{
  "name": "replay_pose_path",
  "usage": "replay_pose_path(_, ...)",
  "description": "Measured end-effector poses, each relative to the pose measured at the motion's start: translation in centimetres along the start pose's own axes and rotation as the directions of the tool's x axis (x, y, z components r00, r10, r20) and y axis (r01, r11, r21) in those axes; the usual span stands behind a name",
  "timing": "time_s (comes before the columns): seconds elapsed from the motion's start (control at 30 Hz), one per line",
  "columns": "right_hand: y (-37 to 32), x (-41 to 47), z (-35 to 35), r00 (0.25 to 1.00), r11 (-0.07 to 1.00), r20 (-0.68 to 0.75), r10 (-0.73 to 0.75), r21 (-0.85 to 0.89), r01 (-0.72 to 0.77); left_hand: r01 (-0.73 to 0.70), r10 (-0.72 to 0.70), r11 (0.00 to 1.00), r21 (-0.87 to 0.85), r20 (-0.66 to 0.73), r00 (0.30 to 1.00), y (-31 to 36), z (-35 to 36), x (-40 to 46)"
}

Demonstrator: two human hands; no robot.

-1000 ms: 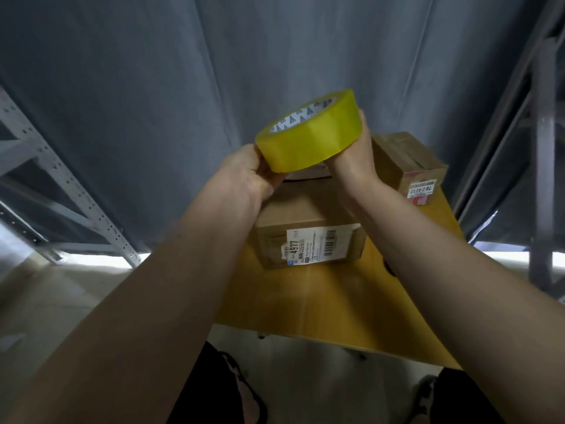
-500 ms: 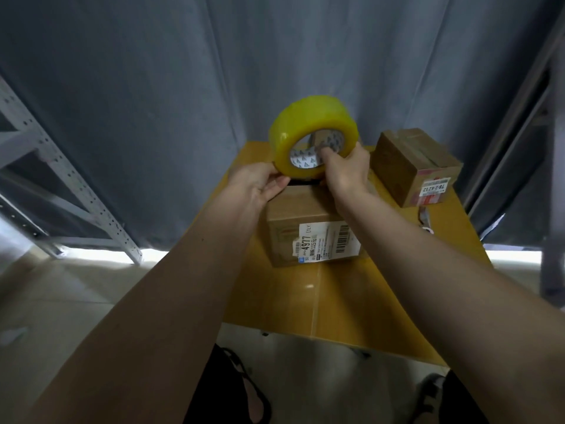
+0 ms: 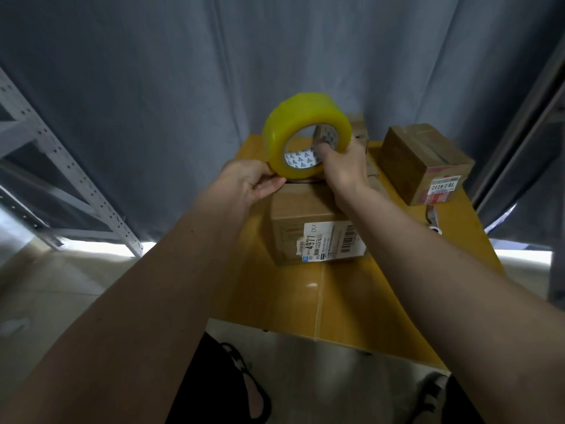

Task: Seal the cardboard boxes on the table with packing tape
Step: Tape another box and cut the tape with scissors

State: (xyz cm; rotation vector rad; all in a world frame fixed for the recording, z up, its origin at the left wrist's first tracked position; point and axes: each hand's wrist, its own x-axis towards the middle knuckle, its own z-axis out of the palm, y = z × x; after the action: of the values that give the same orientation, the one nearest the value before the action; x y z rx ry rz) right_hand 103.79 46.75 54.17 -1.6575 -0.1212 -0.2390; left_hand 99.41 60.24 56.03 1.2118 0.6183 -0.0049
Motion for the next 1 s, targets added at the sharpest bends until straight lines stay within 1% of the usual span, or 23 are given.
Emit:
replay_pose_path(0.17,0.2,0.1,0.3,0.999,1.000,-0.031,0.013,-0.011,-0.013,0.006,-0.006,1.000,-0.018,-0.005,1.000,-0.3,-0.1,0.1)
replay_pose_path(0.3,0.4,-0.3,0.5,0.999,0.999,0.005,0.032,-0.005,-0.032,0.011,-0.011,1.000,-0.013,0.006,1.000,-0.2,-0.3,0.3)
replay_pose_path(0.37,0.6,-0.5,0.7,0.998,0.998,-0.024,0.055,-0.018,-0.055,0.020,-0.020,0.999,-0.027,0.019,1.000,-0.2,-0.4,0.2)
replay_pose_path(0.43,0.6,-0.5,0.9,0.993,0.995,-0.053,0.103,-0.011,-0.104,0.033,-0.032,0.998,-0.058,0.029,0.999,-0.3,-0.6,0.1)
replay_pose_path(0.47,0.6,-0.5,1.0,0.992,0.993,-0.043,0.115,0.008,-0.115,0.039,-0.037,0.996,-0.078,0.033,0.999,-0.3,-0.6,0.1)
replay_pose_path(0.63,0.5,-0.4,1.3,0.994,0.989,-0.004,0.111,0.098,-0.110,0.060,-0.051,0.979,-0.197,0.050,0.997,-0.7,-0.9,0.1)
replay_pose_path(0.7,0.6,-0.4,1.3,0.994,0.987,-0.002,0.110,0.118,-0.109,0.037,-0.033,0.982,-0.184,0.023,0.999,-1.0,-0.8,0.2)
replay_pose_path(0.8,0.8,-0.4,1.2,0.994,0.990,0.009,0.112,0.088,-0.112,-0.050,0.048,0.998,-0.024,-0.086,0.995,-1.5,-0.2,0.5)
replay_pose_path(0.87,0.8,-0.4,1.1,0.992,0.990,0.024,0.121,0.065,-0.122,-0.096,0.101,0.995,0.041,-0.148,0.984,-1.7,-0.1,0.7)
replay_pose_path(0.93,0.7,-0.2,0.8,0.991,0.989,0.015,0.136,0.054,-0.137,-0.113,0.115,0.993,0.022,-0.181,0.977,-1.7,-0.4,0.9)
replay_pose_path(1.0,0.7,-0.1,0.6,0.989,0.987,-0.007,0.151,0.055,-0.150,-0.096,0.086,0.994,-0.053,-0.167,0.982,-1.6,-1.0,1.2)
